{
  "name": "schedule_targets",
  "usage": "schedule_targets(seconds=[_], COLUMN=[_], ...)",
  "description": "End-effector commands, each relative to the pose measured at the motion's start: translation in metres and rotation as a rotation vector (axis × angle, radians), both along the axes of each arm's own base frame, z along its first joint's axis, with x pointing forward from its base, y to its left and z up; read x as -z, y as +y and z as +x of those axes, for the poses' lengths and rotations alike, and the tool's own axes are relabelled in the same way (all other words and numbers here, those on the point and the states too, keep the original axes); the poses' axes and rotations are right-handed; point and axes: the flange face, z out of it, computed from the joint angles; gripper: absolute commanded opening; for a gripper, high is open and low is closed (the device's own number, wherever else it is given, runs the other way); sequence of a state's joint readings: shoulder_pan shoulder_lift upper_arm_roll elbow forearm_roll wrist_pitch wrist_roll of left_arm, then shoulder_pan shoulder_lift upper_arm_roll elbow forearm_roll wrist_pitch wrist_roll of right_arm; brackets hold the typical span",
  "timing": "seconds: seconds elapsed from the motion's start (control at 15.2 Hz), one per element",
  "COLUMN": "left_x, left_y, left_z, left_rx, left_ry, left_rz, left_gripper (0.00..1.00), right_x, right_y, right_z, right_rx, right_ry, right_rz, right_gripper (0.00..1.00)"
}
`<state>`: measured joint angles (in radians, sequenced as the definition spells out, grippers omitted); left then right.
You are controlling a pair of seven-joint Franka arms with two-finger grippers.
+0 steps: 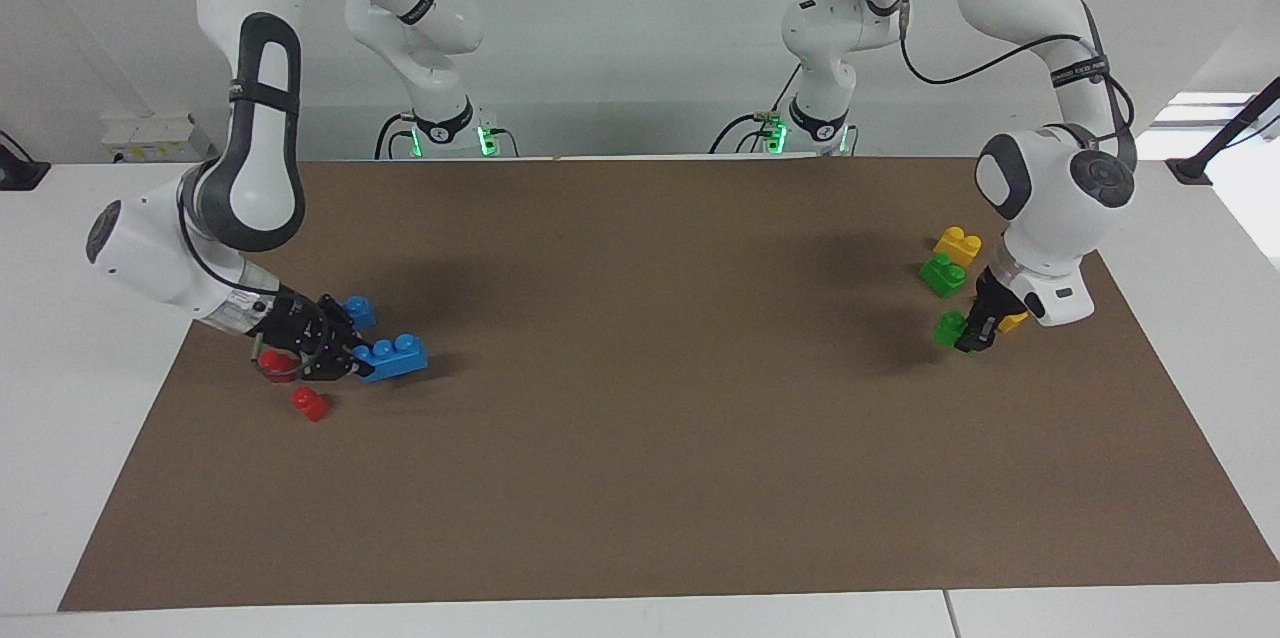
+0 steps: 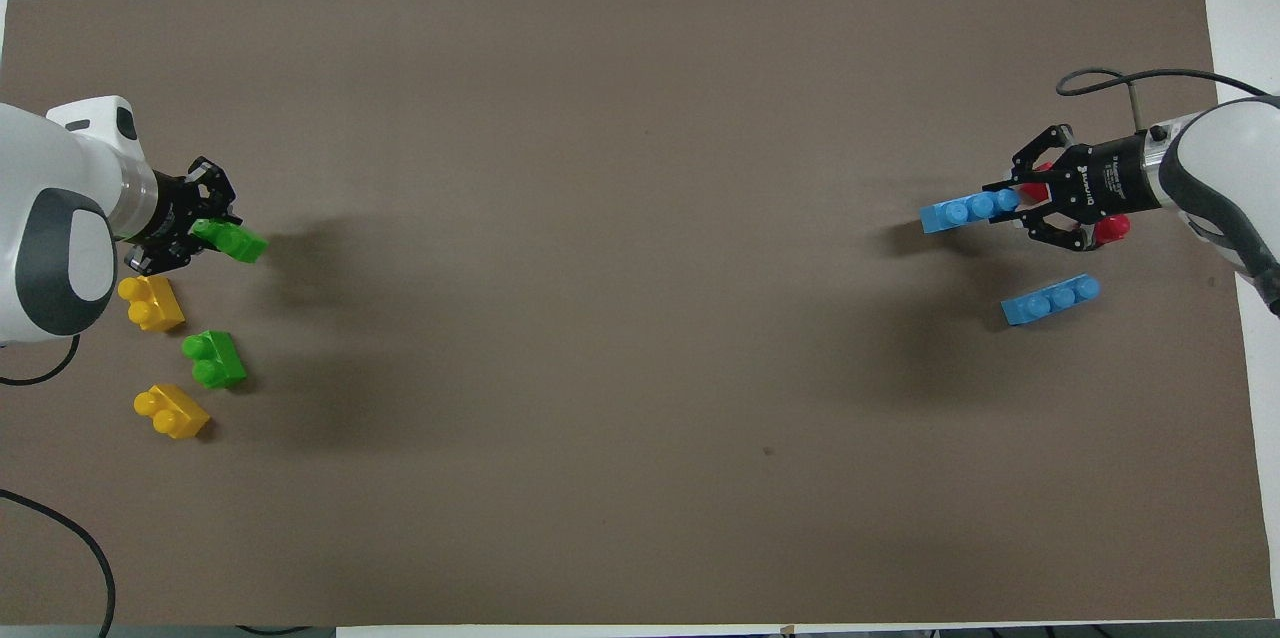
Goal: Remove green block with left arm and hold with right
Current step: 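Set down the green block and open the left gripper while the right releases blue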
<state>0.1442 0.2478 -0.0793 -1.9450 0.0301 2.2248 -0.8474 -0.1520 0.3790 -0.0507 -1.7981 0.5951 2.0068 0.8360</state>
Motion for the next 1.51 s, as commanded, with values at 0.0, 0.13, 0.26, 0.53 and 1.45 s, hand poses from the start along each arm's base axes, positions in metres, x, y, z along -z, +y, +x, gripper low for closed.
schedule_targets(seconds=[0.0,0.13,0.26,0.53,1.45], left_x=[0.011,0.023,0.034,0.04,0.06], left_y=[0.01,0.013,0.013,0.015,0.034], left_z=[-0.003,0.0,0.002,0.003,-0.003], left_rx=[0.034,0.056,0.066,0.093,0.109], left_ry=[-0.023,-0.033,-0.033,-0.035,-0.064], left_rz=[-0.014,-0.014,-0.015,-0.015,-0.008], left_gripper=[0.0,0.0,0.0,0.0,0.0], right_x=[0.008,0.023,0.03,0.03,0.024], right_y=[-0.006,-0.011,-0.018,-0.019,-0.019], right_z=[0.006,0.003,-0.001,-0.002,-0.001], right_rx=[-0.005,0.012,0.03,0.031,0.034], right_ry=[-0.017,-0.012,-0.007,-0.005,-0.017], right_rz=[-0.024,-0.036,-0.04,-0.04,-0.056], right_gripper=[0.0,0.0,0.0,0.0,0.76])
